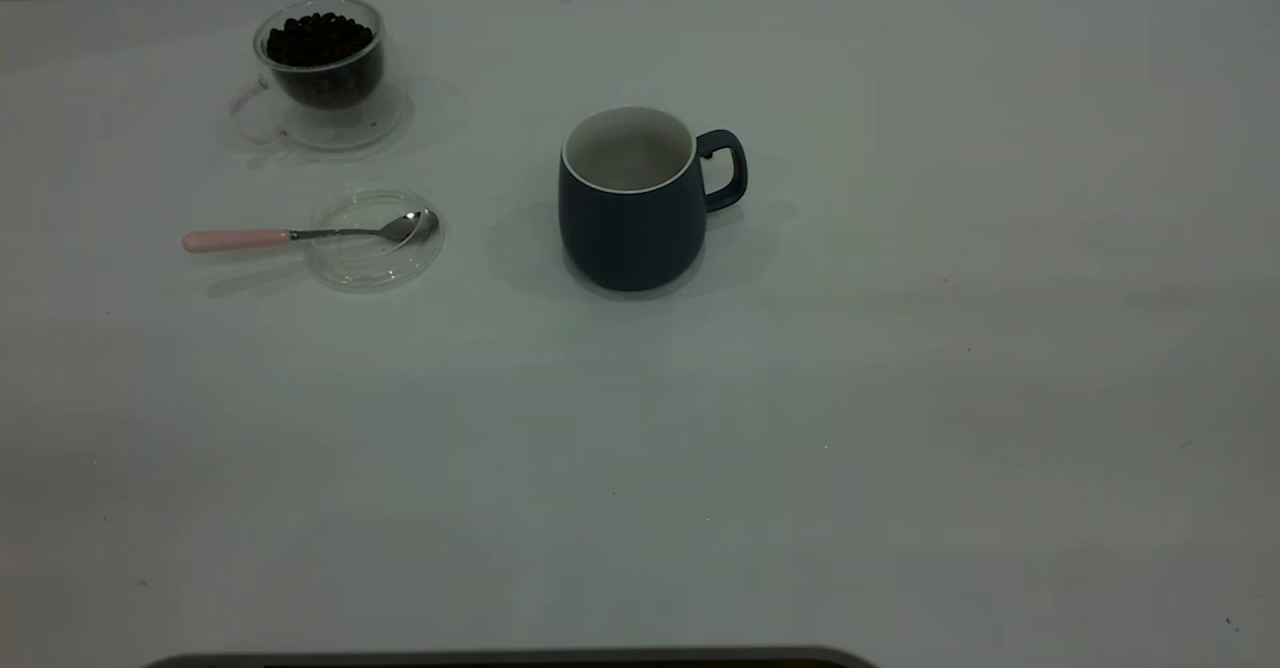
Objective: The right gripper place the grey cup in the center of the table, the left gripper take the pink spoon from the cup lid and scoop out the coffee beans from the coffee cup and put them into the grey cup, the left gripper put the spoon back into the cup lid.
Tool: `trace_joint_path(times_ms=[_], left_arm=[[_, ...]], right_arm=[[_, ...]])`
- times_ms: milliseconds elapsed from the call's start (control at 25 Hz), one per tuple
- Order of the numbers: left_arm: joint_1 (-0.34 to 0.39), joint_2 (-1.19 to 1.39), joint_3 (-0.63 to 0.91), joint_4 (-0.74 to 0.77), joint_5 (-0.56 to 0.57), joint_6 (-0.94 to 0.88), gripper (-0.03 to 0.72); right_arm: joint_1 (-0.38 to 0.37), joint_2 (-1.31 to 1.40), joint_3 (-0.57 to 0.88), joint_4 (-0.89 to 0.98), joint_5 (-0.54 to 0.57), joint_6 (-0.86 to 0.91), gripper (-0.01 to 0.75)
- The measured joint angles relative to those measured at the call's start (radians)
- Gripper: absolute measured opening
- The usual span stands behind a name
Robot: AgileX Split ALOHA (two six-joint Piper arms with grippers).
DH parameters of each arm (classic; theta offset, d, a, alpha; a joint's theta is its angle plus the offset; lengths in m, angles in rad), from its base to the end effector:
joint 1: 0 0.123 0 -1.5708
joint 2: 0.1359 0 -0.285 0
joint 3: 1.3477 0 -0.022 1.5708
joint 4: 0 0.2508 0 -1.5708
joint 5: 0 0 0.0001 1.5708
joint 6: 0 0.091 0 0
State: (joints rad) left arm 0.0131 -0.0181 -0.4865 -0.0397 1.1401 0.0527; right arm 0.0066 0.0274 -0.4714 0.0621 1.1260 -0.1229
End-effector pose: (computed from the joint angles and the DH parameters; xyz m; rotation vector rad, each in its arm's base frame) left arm -0.0095 -0.0034 0.2672 0.0458 2.1179 -0.0090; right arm -0.0009 0.0051 0.2644 -0.1433 2.1591 0.0091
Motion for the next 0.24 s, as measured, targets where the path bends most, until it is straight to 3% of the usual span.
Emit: trace_joint_path(times_ms=[240], left_arm=[[0.000,0.000,0.000,0.000,0.000,0.003,0.505]], right_arm=[[0.000,0.000,0.000,0.000,0.000,0.000,0.588]])
